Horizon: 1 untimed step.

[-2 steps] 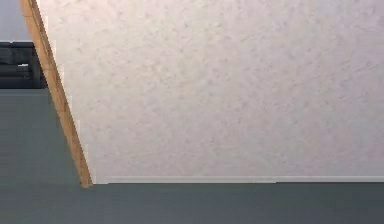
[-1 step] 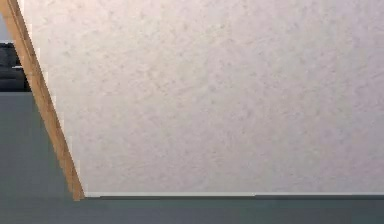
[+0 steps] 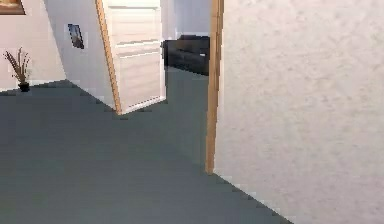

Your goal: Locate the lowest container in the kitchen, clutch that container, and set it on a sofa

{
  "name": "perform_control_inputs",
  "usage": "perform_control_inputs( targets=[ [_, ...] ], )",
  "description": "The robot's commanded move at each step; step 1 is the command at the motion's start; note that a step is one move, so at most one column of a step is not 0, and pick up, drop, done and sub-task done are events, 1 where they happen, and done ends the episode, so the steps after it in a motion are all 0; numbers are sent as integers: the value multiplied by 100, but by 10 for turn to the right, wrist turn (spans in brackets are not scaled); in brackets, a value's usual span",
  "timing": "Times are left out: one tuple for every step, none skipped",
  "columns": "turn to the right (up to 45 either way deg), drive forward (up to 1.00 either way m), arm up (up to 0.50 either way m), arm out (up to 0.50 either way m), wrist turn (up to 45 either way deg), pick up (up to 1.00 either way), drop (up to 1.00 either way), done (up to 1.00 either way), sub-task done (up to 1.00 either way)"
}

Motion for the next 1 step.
perform_control_inputs(
  targets=[
    [-450,0,0,0,0,0,0,0,0]
  ],
)
